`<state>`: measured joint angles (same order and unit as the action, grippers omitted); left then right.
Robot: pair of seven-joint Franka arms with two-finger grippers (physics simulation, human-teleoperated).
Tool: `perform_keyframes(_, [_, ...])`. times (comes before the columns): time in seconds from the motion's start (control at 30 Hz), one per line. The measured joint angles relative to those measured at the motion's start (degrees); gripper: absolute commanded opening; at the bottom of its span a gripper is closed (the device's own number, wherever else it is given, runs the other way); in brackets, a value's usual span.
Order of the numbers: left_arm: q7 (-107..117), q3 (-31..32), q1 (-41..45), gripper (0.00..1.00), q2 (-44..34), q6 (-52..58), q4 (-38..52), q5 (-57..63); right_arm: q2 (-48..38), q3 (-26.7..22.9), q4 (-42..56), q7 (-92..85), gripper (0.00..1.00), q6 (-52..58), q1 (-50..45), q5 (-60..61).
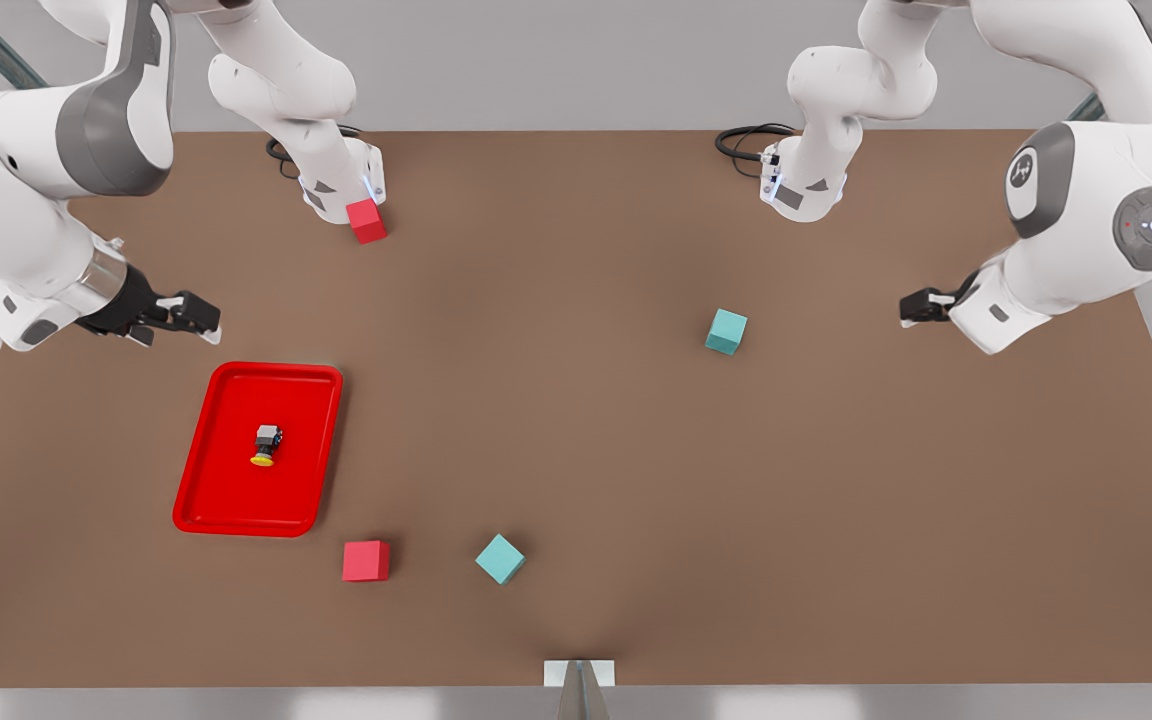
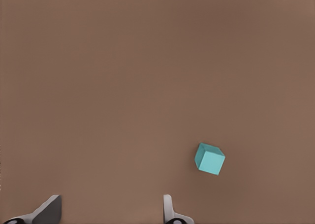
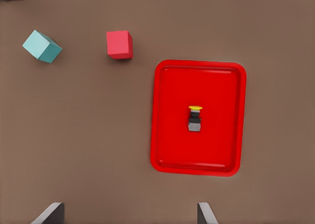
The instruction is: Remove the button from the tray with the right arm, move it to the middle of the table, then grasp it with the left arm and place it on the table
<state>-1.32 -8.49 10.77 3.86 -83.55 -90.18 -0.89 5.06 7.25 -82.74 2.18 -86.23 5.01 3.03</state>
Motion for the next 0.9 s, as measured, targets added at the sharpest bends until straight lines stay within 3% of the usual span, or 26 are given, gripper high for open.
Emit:
perform_keyframes(0.17, [1.62, 0.01, 0.04, 1.00, -0.03, -2.76, -0.02, 0.51, 7.09, 0.04, -7.44, 0.26, 1.00, -2.74, -0.51, -0.10])
perform_keyframes(0.37, [2.98, 0.01, 0.33, 1.00, 0.06, -4.25, -0.02, 0.59, 11.80, 0.03, -28.46, 1.10, 1.00, -24.03, 1.89, -5.83])
perform_keyframes(0.6, [4.05, 0.01, 0.18, 1.00, 0.46, -4.93, -0.03, 0.56, 19.72, -0.05, -30.08, 4.58, 1.00, -40.74, 6.10, -7.50])
perform_keyframes(0.9, [4.89, 0.00, 0.11, 1.00, 0.84, -5.18, -0.02, 0.59, 22.68, -0.05, -34.30, 7.69, 1.00, -47.50, 7.35, -7.92])
